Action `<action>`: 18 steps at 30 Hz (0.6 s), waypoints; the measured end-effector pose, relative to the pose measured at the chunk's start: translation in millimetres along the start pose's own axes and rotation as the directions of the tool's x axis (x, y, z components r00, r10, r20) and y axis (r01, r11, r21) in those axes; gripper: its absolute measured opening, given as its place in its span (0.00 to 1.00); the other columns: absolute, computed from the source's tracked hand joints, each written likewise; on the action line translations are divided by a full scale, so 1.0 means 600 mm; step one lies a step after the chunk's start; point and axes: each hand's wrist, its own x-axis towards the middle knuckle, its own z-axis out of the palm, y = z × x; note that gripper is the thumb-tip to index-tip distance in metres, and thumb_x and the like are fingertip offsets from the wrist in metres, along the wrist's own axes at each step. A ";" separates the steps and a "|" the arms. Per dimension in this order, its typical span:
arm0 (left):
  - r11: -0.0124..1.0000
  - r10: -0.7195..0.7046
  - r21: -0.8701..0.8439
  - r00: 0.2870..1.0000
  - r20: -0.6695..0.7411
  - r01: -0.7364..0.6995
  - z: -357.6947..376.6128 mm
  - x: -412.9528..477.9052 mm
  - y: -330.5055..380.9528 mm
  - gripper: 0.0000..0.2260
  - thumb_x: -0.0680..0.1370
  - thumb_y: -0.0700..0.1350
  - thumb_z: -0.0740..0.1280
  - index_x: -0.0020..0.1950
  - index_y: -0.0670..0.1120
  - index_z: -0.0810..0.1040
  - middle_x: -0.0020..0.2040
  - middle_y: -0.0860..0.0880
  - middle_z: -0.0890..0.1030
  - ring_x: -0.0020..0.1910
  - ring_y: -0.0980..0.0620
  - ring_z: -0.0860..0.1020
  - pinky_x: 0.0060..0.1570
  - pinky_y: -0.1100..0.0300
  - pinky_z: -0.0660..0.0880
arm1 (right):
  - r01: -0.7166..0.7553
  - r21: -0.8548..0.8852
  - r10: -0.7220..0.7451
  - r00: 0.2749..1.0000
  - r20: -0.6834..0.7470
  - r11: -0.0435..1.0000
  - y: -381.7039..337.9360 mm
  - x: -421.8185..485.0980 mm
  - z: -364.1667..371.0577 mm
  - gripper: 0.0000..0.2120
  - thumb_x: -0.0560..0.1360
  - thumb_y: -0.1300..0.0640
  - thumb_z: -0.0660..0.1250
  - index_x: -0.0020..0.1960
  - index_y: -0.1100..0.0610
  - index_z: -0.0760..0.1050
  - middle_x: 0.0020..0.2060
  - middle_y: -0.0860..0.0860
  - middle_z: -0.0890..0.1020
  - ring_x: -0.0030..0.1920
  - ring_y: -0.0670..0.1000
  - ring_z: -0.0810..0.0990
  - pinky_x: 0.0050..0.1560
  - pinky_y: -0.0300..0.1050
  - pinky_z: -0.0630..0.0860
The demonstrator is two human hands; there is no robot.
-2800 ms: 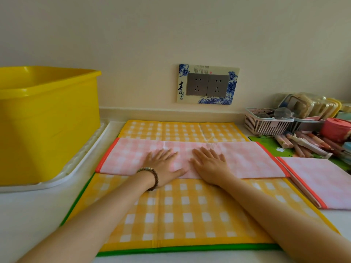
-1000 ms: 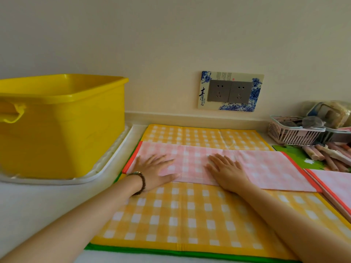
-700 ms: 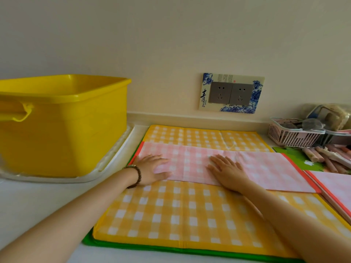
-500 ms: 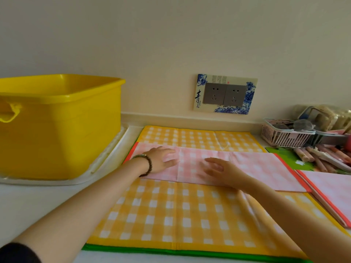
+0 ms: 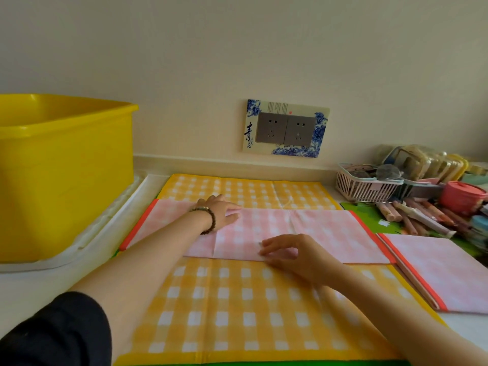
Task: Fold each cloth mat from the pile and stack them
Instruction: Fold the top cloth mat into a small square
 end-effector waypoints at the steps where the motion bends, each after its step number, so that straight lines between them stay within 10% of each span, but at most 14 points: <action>1: 1.000 0.003 0.015 1.000 0.002 -0.003 -0.002 -0.004 0.000 0.19 0.79 0.61 0.52 0.71 0.64 0.63 0.70 0.51 0.64 0.69 0.46 0.63 0.68 0.49 0.59 | 0.013 -0.004 -0.013 1.000 -0.013 1.000 0.002 0.000 0.001 0.07 0.72 0.55 0.72 0.49 0.47 0.83 0.54 0.40 0.81 0.54 0.34 0.77 0.56 0.28 0.70; 7: 0.997 -0.046 0.056 0.998 0.032 0.044 -0.014 -0.043 -0.008 0.19 0.80 0.61 0.49 0.68 0.62 0.69 0.66 0.47 0.68 0.68 0.46 0.63 0.66 0.51 0.59 | 0.157 -0.157 -0.169 0.983 -0.066 0.975 0.022 -0.013 -0.008 0.06 0.72 0.53 0.72 0.48 0.46 0.84 0.52 0.40 0.82 0.53 0.38 0.79 0.58 0.36 0.74; 9: 0.996 -0.064 -0.054 0.996 0.055 0.067 -0.016 -0.055 -0.017 0.20 0.80 0.61 0.49 0.50 0.54 0.78 0.53 0.46 0.75 0.62 0.45 0.69 0.61 0.54 0.65 | 0.161 -0.184 -0.183 0.976 -0.113 0.970 0.034 -0.019 -0.017 0.06 0.72 0.54 0.72 0.48 0.47 0.84 0.51 0.42 0.83 0.53 0.41 0.80 0.58 0.41 0.75; 11: 0.982 -0.063 -0.176 0.997 0.041 0.069 -0.019 -0.072 -0.015 0.21 0.80 0.59 0.50 0.32 0.48 0.63 0.33 0.49 0.66 0.39 0.47 0.70 0.38 0.59 0.66 | 0.141 -0.256 -0.186 0.969 -0.161 0.956 0.047 -0.022 -0.029 0.07 0.73 0.54 0.71 0.50 0.48 0.84 0.53 0.45 0.83 0.57 0.47 0.79 0.62 0.48 0.73; 18: 0.951 0.082 -0.300 0.996 0.023 -0.071 -0.002 -0.149 0.016 0.22 0.80 0.57 0.54 0.30 0.48 0.56 0.28 0.50 0.58 0.28 0.51 0.58 0.31 0.56 0.56 | -0.184 -0.372 0.147 0.981 -0.125 0.910 0.068 -0.028 -0.059 0.14 0.80 0.45 0.56 0.61 0.40 0.75 0.72 0.44 0.65 0.75 0.48 0.55 0.74 0.49 0.48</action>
